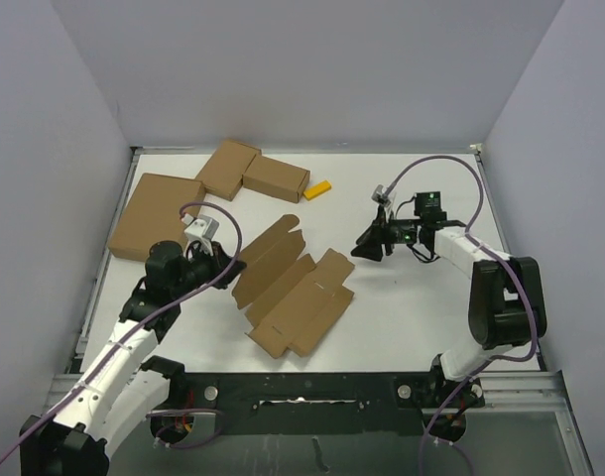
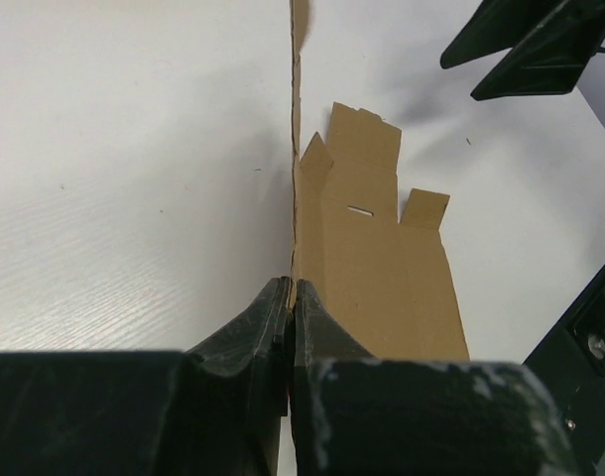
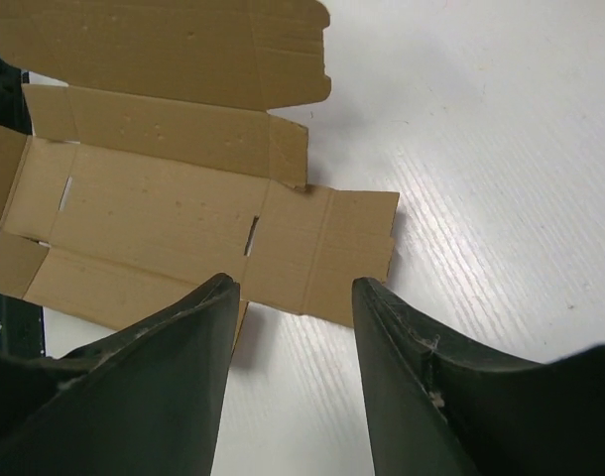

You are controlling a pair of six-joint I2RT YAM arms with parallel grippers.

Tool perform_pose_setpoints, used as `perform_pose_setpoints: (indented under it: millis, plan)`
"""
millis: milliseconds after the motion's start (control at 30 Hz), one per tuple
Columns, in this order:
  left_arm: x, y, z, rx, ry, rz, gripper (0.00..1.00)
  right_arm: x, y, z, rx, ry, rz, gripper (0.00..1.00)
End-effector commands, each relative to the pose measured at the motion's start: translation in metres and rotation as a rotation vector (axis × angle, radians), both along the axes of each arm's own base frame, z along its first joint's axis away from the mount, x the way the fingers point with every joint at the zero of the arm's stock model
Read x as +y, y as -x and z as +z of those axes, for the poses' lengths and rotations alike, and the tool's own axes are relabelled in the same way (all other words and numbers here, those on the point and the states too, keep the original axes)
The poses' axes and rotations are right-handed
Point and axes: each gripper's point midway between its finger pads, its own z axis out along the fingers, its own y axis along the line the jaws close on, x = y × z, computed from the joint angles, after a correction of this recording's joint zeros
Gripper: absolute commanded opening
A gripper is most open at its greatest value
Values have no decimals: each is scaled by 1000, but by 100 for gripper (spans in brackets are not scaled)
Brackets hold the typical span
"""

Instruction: Fold the paper box

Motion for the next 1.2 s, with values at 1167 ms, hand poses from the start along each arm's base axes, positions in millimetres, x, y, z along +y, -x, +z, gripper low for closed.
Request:
perform_pose_setpoints:
  millis: [1167]
  plan:
    - [-45, 1, 50, -213, 304, -222, 0, -8, -26, 32, -149, -31, 13, 16]
